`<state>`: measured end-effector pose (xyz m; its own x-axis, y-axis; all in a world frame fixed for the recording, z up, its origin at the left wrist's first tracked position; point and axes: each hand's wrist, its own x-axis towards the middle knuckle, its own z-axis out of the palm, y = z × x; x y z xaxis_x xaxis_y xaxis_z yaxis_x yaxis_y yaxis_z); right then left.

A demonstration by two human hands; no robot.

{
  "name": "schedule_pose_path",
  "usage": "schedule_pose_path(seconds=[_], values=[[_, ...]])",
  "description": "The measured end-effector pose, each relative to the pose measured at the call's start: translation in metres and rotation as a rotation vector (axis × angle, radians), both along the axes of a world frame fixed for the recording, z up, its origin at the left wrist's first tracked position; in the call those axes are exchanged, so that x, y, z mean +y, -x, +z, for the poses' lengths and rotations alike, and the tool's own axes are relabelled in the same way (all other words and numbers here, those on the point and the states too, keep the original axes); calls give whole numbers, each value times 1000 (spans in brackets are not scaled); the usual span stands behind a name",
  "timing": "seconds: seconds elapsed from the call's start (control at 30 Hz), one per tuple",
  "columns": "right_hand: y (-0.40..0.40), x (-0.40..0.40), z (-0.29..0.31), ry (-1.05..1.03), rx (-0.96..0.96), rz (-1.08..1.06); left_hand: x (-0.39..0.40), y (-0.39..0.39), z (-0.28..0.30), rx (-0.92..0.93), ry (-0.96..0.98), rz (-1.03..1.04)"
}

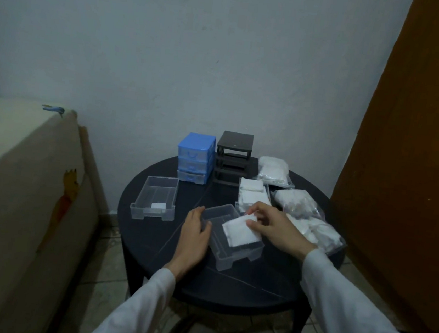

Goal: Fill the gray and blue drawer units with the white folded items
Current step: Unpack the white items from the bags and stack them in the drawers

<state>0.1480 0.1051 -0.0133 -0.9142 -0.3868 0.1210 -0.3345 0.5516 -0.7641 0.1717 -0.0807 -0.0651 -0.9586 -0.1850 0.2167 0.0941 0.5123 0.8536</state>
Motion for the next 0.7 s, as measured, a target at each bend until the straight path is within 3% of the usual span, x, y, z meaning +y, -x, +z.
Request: schedule_pose_path(seconds=[0.23, 0.37, 0.5, 0.6, 0.7], values=[[1, -12, -6, -191, 123, 101, 8, 4, -7, 42, 9, -120], [-2, -8, -12, -493, 262, 63, 11, 6, -6, 46, 65, -156], [-8, -8, -13, -636, 388, 39, 12, 8, -7, 53, 91, -161], [-9, -7, -15, -665, 402, 48, 12, 10, -7, 50, 113, -175], [-11, -2, -12, -530, 367, 41, 11, 12, -5, 41, 129, -183]])
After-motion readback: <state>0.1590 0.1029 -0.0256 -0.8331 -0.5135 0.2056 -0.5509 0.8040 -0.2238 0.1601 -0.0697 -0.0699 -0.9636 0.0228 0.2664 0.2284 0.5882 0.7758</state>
